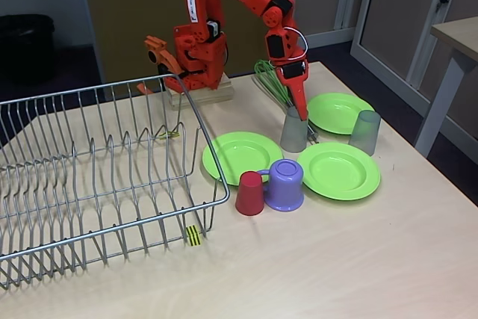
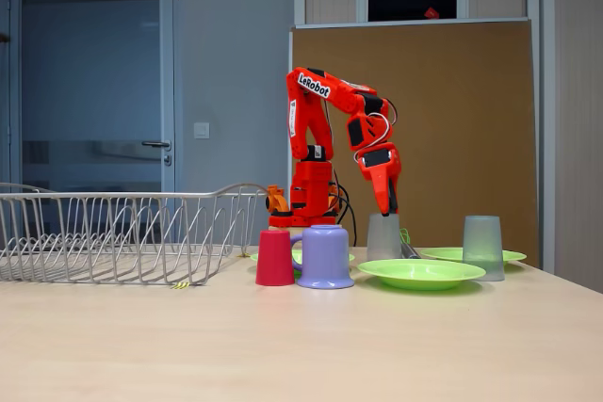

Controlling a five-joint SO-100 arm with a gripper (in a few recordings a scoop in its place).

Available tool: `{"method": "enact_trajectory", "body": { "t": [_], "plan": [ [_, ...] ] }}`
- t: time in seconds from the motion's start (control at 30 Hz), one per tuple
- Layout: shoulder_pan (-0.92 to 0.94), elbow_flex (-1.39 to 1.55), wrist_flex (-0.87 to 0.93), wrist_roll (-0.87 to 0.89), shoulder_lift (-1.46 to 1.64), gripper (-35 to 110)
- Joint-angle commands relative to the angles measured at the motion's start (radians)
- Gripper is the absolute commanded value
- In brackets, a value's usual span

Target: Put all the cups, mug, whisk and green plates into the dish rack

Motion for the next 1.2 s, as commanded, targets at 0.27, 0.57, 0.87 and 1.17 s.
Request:
{"method": "enact_trajectory", "body": {
  "t": [0.27, 0.57, 0.87, 1.17],
  "plan": [
    [0.023, 0.018, -0.061, -0.026, -0.002, 33],
    [0.037, 0.028, -0.104, -0.035, -0.028, 31],
    [0.057, 0.091, -0.175, -0.015, -0.02, 14],
    [0.057, -0.037, 0.058, -0.012, 0.067, 11]
  ]
}}
